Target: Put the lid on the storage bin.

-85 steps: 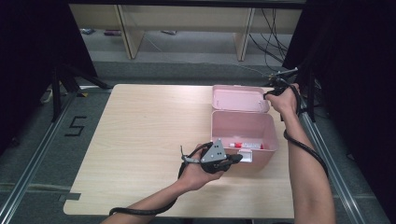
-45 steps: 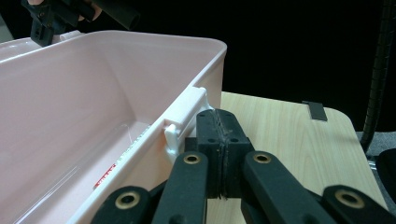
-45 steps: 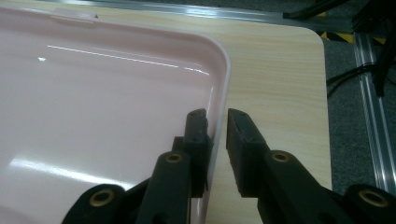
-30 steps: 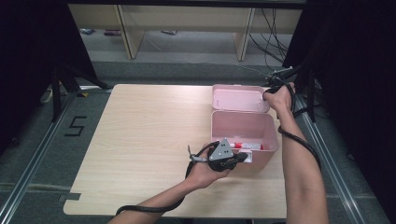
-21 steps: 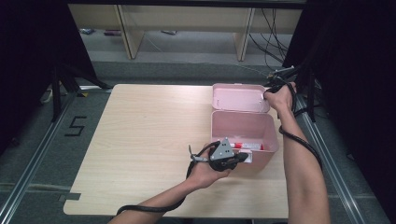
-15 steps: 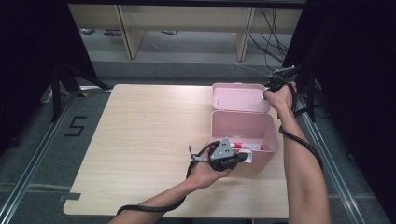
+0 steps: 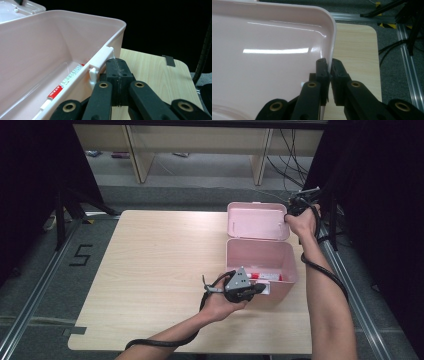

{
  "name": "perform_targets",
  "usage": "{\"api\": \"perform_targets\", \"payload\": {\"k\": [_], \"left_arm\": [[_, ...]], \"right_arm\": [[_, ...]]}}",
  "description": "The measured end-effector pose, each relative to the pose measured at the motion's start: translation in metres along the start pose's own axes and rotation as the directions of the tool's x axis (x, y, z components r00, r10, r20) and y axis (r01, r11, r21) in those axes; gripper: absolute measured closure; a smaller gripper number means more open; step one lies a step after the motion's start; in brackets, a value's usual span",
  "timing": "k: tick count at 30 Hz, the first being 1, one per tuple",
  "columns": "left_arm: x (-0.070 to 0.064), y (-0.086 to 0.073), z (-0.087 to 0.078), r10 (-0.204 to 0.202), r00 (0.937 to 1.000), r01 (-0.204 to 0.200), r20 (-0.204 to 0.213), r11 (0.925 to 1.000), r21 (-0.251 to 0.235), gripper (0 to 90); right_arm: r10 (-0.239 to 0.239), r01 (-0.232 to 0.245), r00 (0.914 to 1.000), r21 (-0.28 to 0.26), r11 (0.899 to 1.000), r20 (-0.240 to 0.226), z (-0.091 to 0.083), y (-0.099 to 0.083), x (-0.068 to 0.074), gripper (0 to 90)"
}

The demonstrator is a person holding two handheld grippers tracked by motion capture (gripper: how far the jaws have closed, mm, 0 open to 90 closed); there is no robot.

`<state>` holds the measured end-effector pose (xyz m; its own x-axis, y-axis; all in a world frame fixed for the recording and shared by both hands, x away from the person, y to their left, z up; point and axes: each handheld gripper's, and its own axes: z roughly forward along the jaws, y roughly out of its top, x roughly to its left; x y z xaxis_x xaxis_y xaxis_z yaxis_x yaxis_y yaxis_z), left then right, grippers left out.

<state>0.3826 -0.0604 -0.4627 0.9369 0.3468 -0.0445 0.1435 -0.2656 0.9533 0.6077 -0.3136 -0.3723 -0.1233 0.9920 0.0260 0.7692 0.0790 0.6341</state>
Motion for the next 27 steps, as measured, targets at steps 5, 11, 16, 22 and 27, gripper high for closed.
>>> {"api": "perform_targets", "payload": {"k": [5,11,16,22,27], "left_arm": [[0.000,0.000,0.000,0.001,1.0000,-0.001,0.000,1.0000,0.003,89.7],[0.000,0.001,0.000,0.002,1.0000,-0.002,0.001,1.0000,0.005,89.6],[0.001,0.001,0.000,0.007,1.0000,-0.007,0.003,0.9999,0.009,89.7],[0.001,0.002,0.000,0.008,1.0000,-0.008,0.003,0.9999,0.014,89.7],[0.001,0.001,0.000,0.008,1.0000,-0.008,0.004,0.9999,0.013,89.7]], "right_arm": [[-0.001,0.001,1.0000,-0.016,1.000,-0.003,-0.008,0.002,-0.001,87.1],[0.002,-0.003,0.9999,-0.034,0.999,-0.017,-0.020,0.005,0.000,87.6],[0.011,-0.013,0.9996,-0.054,0.998,-0.028,-0.027,0.005,0.001,88.0],[0.014,-0.017,0.9992,-0.070,0.997,-0.038,-0.037,0.005,0.001,88.2],[0.001,-0.005,0.9991,-0.090,0.996,-0.042,-0.044,0.003,0.000,88.5]]}}
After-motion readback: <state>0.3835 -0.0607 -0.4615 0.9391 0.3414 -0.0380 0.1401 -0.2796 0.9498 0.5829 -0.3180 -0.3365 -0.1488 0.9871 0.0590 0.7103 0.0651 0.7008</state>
